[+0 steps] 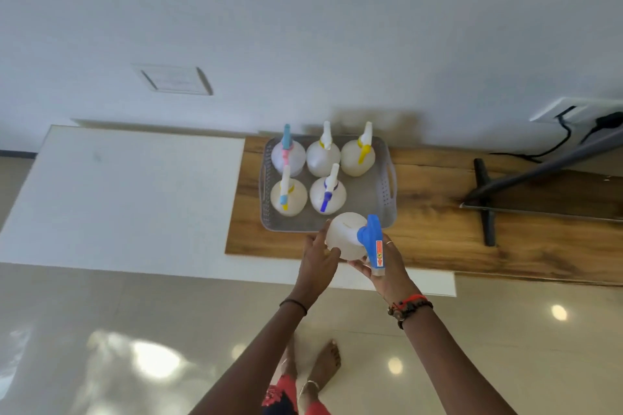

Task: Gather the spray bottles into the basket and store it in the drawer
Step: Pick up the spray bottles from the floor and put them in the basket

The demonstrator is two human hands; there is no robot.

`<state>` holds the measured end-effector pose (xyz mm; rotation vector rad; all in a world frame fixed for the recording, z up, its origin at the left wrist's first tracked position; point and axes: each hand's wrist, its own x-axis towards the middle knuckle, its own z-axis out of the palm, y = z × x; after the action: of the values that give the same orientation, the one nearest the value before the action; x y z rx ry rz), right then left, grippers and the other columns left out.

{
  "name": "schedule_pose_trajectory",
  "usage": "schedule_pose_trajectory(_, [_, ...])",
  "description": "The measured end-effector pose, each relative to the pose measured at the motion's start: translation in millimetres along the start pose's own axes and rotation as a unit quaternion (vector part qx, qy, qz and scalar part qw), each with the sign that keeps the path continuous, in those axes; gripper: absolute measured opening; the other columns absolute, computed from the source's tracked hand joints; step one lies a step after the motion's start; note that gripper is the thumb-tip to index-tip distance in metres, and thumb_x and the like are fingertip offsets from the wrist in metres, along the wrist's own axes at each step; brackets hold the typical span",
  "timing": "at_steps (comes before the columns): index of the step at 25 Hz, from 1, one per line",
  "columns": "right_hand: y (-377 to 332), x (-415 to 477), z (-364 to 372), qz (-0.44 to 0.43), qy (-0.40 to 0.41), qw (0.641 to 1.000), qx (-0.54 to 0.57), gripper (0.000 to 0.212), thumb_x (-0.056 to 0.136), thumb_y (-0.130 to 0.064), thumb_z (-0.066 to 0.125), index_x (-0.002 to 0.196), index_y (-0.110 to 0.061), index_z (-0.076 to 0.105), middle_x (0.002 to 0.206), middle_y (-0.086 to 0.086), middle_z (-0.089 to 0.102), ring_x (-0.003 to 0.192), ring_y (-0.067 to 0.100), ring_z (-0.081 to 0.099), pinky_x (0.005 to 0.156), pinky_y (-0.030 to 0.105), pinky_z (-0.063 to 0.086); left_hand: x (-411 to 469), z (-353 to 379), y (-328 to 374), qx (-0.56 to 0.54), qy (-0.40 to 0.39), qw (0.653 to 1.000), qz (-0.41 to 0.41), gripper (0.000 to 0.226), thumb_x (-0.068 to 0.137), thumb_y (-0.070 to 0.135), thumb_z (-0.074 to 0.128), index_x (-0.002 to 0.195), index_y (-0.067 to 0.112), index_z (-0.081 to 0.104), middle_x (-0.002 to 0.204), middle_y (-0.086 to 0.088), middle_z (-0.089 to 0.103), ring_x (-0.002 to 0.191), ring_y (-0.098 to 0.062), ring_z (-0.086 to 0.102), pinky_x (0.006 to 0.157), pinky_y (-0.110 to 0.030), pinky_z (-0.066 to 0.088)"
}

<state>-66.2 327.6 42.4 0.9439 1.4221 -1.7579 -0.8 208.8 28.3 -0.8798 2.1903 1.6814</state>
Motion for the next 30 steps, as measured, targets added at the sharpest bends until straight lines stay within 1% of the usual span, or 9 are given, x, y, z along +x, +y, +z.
schedule_pose_trajectory(3, [-16.8,13.7,-6.3,-0.019,0.044,0.999,0.001,0.038,0.092,-0.019,0.059,0.129,-0.013,0.052,0.101,0.01,0.061,0.095,0.028,0.061,0.097,0.053,0.05,15.4,24.5,13.4,-0.041,0.009,0.999,0.004,0.049,0.095,0.009,0.044,0.143,0.015,0.04,0.13,-0.012,0.05,0.116,-0.025,0.053,0.103,-0.036,0.046])
schedule_pose_trajectory(5, [-24.5,23.0,-6.0,-0.035,0.07,0.997,-0.003,0.043,0.092,-0.025,0.06,0.133,-0.016,0.051,0.113,0.013,0.063,0.106,0.031,0.062,0.099,0.052,0.049,24.4,33.9,19.2,-0.081,0.009,0.997,-0.008,0.04,0.097,0.011,0.044,0.137,0.013,0.045,0.126,-0.015,0.059,0.114,-0.028,0.057,0.099,-0.039,0.049])
schedule_pose_trajectory(8, [-36.7,41.0,-4.6,-0.039,0.081,0.996,-0.001,0.047,0.09,-0.032,0.061,0.133,-0.018,0.051,0.122,0.014,0.062,0.115,0.032,0.06,0.101,0.051,0.048,42.7,46.1,27.2,-0.155,0.015,0.986,-0.063,0.036,0.098,0.013,0.046,0.134,0.012,0.044,0.13,-0.009,0.059,0.117,-0.024,0.058,0.095,-0.033,0.049])
schedule_pose_trajectory(13, [-52.6,71.5,1.1,-0.043,0.098,0.994,-0.011,0.046,0.092,-0.031,0.06,0.133,-0.014,0.051,0.116,0.013,0.063,0.104,0.027,0.064,0.1,0.048,0.05,70.7,58.5,35.5,-0.214,-0.001,0.972,-0.098,0.043,0.1,0.011,0.04,0.142,0.016,0.036,0.135,-0.006,0.056,0.116,-0.013,0.053,0.092,-0.019,0.043])
schedule_pose_trajectory(17, [-60.8,91.4,6.3,-0.047,0.091,0.995,-0.013,0.046,0.094,-0.029,0.058,0.135,-0.01,0.05,0.122,0.017,0.061,0.095,0.026,0.064,0.073,0.032,0.055,88.8,69.0,37.1,-0.226,-0.014,0.968,-0.11,0.047,0.1,0.009,0.035,0.145,0.02,0.034,0.137,-0.008,0.053,0.125,-0.02,0.05,0.105,-0.028,0.041])
schedule_pose_trajectory(21, [-63.4,114.3,10.0,-0.028,0.105,0.993,-0.04,0.046,0.095,-0.027,0.057,0.136,-0.009,0.049,0.133,0.018,0.056,0.118,0.033,0.06,0.097,0.046,0.052,102.9,75.1,30.8,-0.242,-0.021,0.962,-0.126,0.051,0.097,0.005,0.032,0.143,0.027,0.036,0.135,-0.012,0.053,0.128,-0.028,0.049,0.112,-0.046,0.04])
schedule_pose_trajectory(25, [-65.1,128.0,15.8,-0.02,0.121,0.991,-0.056,0.044,0.095,-0.028,0.055,0.134,-0.009,0.051,0.131,0.018,0.058,0.117,0.034,0.06,0.096,0.046,0.053,116.5,80.2,28.0,-0.257,-0.008,0.953,-0.162,0.054,0.093,-0.001,0.031,0.142,0.022,0.036,0.131,-0.031,0.047,0.095,-0.028,0.056,0.104,-0.049,0.042])
schedule_pose_trajectory(27, [-64.6,133.6,18.8,-0.018,0.132,0.988,-0.076,0.044,0.096,-0.029,0.053,0.135,-0.009,0.051,0.132,0.017,0.058,0.118,0.033,0.059,0.097,0.047,0.052,121.1,81.1,27.5,-0.281,-0.005,0.941,-0.187,0.055,0.092,-0.003,0.031,0.142,0.017,0.036,0.123,-0.039,0.044,0.071,-0.012,0.05,0.103,-0.055,0.041])
schedule_pose_trajectory(30, [-64.9,139.7,23.5,-0.017,0.136,0.987,-0.082,0.043,0.095,-0.028,0.054,0.134,-0.008,0.053,0.131,0.018,0.058,0.118,0.034,0.059,0.098,0.05,0.051,126.8,83.2,24.2,-0.312,-0.002,0.928,-0.206,0.055,0.09,-0.006,0.034,0.142,0.013,0.038,0.087,-0.021,0.053,0.066,-0.006,0.045,0.083,-0.041,0.05])
